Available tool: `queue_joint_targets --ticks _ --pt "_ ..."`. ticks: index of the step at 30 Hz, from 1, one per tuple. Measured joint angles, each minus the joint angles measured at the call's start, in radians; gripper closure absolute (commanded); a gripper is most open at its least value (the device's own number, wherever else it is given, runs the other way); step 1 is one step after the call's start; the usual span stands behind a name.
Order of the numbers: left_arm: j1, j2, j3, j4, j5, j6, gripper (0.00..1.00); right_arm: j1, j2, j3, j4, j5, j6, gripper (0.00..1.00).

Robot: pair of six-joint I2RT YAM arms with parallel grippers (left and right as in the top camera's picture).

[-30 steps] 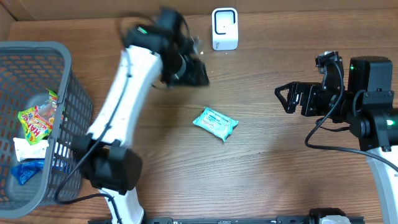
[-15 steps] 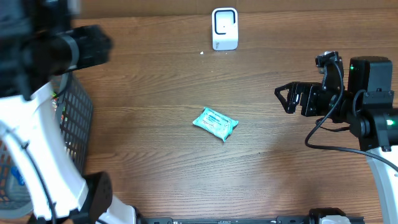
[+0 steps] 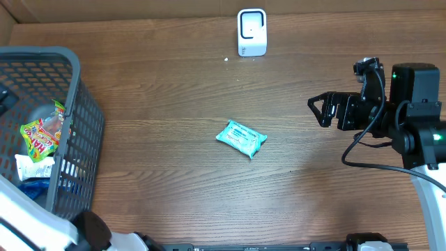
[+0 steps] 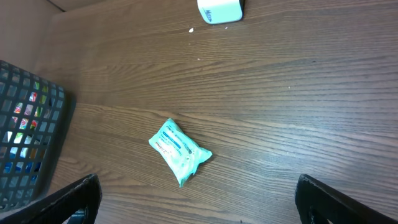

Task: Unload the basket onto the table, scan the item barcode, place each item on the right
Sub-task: 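Lift the wipes pack out and set it on the table center, then reach into the basket and grasp the colourful candy bag, left gripper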

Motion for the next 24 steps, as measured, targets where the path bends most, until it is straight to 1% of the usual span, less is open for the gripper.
queue_joint_targets --ticks 6,16,21,24 --pt "0.021 0.145 -0.09 0.06 -0.003 -0.006 0.0 0.0 0.0 0.0 0.0 0.0 0.0 0.0" --pt "0.021 0.365 -0.111 0.092 -0.004 0.01 0.0 0.0 0.0 0.0 0.0 -0.001 0.0 0.0" --pt "0.021 0.435 -0.12 0.102 -0.004 0.03 0.0 0.0 0.0 0.0 0.0 0.0 0.0 0.0" --pt "0.02 0.448 -0.169 0.159 -0.004 0.037 0.0 0.0 0.0 0.0 -0.001 0.0 0.0 0.0"
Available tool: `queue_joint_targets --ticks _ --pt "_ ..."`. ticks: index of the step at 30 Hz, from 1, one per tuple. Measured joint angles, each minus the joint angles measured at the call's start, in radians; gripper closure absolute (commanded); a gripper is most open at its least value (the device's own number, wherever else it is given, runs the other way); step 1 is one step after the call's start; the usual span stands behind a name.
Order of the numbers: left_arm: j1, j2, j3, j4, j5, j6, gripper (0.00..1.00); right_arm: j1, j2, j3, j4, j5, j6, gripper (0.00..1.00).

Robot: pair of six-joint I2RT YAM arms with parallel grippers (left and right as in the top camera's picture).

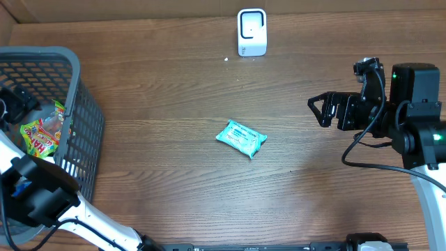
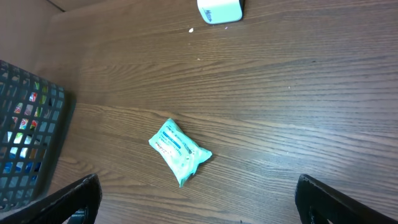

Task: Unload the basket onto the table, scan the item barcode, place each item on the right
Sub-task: 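Reach into the basket and grasp the colourful candy bag, left gripper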

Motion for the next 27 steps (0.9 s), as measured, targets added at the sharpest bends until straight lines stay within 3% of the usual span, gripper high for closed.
queue_joint_targets --ticks 12,23,26,27 --pt "-0.013 0.006 -0.394 0.392 -0.023 0.083 0.01 0.0 0.0 0.0 0.0 0.0 0.0 0.0" --pt "-0.026 -0.012 -0.595 0.679 -0.044 0.102 0.0 0.0 0.0 0.0 0.0 0.0 0.0 0.0" --pt "-0.026 -0.028 -0.641 0.73 -0.039 0.101 0.13 0.0 0.0 0.0 0.0 0.0 0.0 0.0" --pt "-0.026 -0.032 -0.652 0.74 -0.034 0.101 0.25 0.0 0.0 0.0 0.0 0.0 0.0 0.0"
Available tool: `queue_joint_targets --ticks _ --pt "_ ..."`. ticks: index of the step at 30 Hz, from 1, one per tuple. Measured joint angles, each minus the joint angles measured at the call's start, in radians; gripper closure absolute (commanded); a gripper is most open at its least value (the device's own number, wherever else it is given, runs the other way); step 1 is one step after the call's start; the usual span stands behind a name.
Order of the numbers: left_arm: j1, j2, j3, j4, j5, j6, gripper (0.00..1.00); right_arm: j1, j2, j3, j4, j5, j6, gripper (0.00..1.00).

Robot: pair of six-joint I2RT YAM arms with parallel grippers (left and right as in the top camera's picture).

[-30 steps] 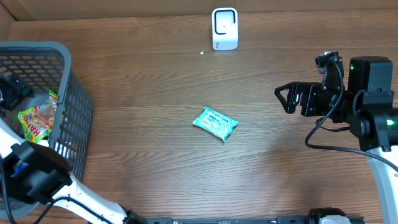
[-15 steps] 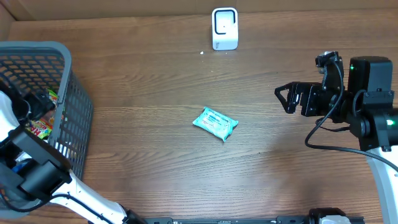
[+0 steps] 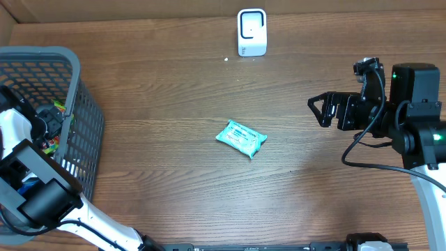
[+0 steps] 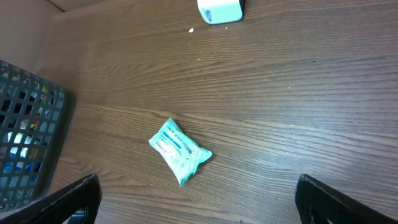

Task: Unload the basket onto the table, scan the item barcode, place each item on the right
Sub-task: 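Reach into the basket and grasp the colourful candy bag, left gripper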

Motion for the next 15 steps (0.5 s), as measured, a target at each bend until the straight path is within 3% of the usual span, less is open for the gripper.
queue_joint_targets --ticks 1,2,3,11,15 --pt "0.0 -0.003 -0.008 0.006 0.007 -0.001 0.44 0.0 0.0 0.0 0.0 0.0 0.0 0.0" --pt "-0.002 -0.005 -0.011 0.006 0.014 0.0 0.73 0.0 0.0 0.0 0.0 0.0 0.0 0.0" --pt "-0.003 -0.006 -0.014 0.004 0.019 -0.001 0.93 0.0 0.0 0.0 0.0 0.0 0.0 0.0" --pt "-0.011 -0.014 -0.017 -0.035 0.032 0.005 0.96 0.0 0.0 0.0 0.0 0.0 0.0 0.0" --pt "-0.011 -0.014 0.011 -0.142 0.035 0.004 0.96 0.0 0.0 0.0 0.0 0.0 0.0 0.0"
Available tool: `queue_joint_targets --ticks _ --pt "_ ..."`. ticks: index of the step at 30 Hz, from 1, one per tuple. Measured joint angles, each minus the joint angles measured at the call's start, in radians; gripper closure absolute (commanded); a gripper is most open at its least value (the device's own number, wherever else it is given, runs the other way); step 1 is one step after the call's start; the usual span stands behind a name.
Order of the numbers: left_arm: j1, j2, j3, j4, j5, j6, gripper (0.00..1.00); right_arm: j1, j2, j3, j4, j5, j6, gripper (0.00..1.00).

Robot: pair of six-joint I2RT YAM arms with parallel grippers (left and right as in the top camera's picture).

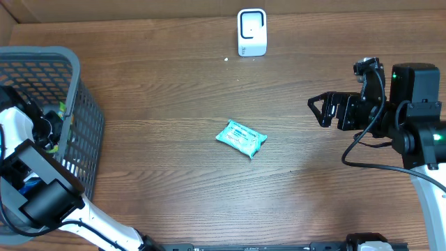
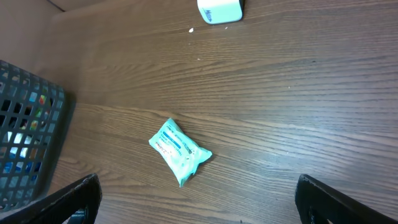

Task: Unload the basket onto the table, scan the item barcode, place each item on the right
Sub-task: 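Reach into the basket and grasp the colourful candy bag, left gripper, then carry the candy bag out and drop it beside the wipes pack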

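A teal packet (image 1: 241, 138) lies flat mid-table, also seen as the teal packet (image 2: 180, 150) ahead of my right gripper. The white scanner (image 1: 251, 31) stands at the far edge, and the right wrist view catches the scanner (image 2: 220, 10) at its top edge. My right gripper (image 1: 322, 110) hovers open to the right of the packet, holding nothing; in its own view the right gripper (image 2: 198, 186) has its jaws spread wide. My left gripper (image 1: 45, 127) is down inside the grey basket (image 1: 89, 132), over the goods there. Its jaws are too dark to read.
The basket at the left holds several packaged goods, mostly hidden by my left arm (image 1: 28, 174); a green corner (image 1: 63, 109) shows. A small white speck (image 1: 226, 59) lies near the scanner. The cardboard wall (image 1: 139, 8) bounds the far side.
My left gripper has shifted slightly inside the basket and covers a little more of the colourful bag. The packet, scanner and right arm have not moved.
At first my left arm was low at the front-left corner and a colourful candy bag showed in the basket. Then the arm was over the basket with its gripper at the far left. Later the gripper was down over the candy bag, where it stays.
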Motion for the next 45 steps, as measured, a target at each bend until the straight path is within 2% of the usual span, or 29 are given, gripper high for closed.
queue_joint_targets --ticks 5,11,15,21,26,33,35,38,45 --pt "0.0 0.044 0.132 -0.228 0.035 0.002 0.96 0.0 0.0 0.0 0.0 0.0 0.0 0.0" --pt "0.0 0.082 0.508 -0.48 0.07 0.0 0.96 0.0 0.0 0.0 0.0 0.0 0.0 0.0" --pt "0.0 0.064 0.731 -0.575 0.112 -0.005 0.96 0.0 0.0 0.0 0.0 0.0 0.0 0.0" --pt "-0.019 -0.06 0.851 -0.624 0.185 -0.007 0.96 0.0 0.0 0.0 0.001 0.0 0.0 0.0" --pt "-0.118 -0.235 0.866 -0.649 0.243 -0.003 0.96 0.0 0.0 0.0 0.0 0.0 0.0 0.0" --pt "-0.496 -0.352 0.879 -0.732 0.277 0.033 0.96 0.0 0.0 0.0 0.0 0.0 0.0 0.0" --pt "-0.655 -0.334 0.822 -0.73 0.249 0.042 0.96 0.0 0.0 0.0 0.0 0.0 0.0 0.0" --pt "-0.781 -0.289 0.701 -0.706 0.18 0.032 0.96 0.0 0.0 0.0 0.0 0.0 0.0 0.0" --pt "-0.961 -0.097 0.333 -0.517 0.113 -0.058 0.96 0.0 0.0 0.0 0.0 0.0 0.0 0.0"
